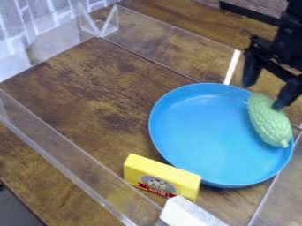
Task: Put the green object in the blue tray
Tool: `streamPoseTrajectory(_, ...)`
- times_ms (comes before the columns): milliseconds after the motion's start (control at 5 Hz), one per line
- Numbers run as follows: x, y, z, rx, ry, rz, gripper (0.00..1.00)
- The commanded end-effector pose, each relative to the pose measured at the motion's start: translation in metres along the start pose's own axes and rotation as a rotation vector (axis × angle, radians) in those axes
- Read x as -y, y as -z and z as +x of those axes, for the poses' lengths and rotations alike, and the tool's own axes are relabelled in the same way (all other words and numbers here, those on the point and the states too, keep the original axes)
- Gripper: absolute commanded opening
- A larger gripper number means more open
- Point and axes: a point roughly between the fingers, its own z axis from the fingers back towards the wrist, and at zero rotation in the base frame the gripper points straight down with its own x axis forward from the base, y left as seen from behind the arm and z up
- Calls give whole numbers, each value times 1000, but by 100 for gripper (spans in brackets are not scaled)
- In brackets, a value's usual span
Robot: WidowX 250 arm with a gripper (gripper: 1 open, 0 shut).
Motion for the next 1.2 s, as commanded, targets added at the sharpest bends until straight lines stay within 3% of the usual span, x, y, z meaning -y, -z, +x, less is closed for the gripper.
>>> streamPoseTrajectory(0,4,3,6,4,39,-3,100)
streamPoseTrajectory(200,-3,14,4,3,39,-5,100)
streamPoseTrajectory(400,-2,13,-1,3,44,-7,100)
streamPoseTrajectory(600,-2,11,-5,4,50,-9,0)
streamPoseTrajectory(800,-2,15,2,-9,83,-3,0)
streamPoseTrajectory(1000,6,9,6,-29,59,-6,0)
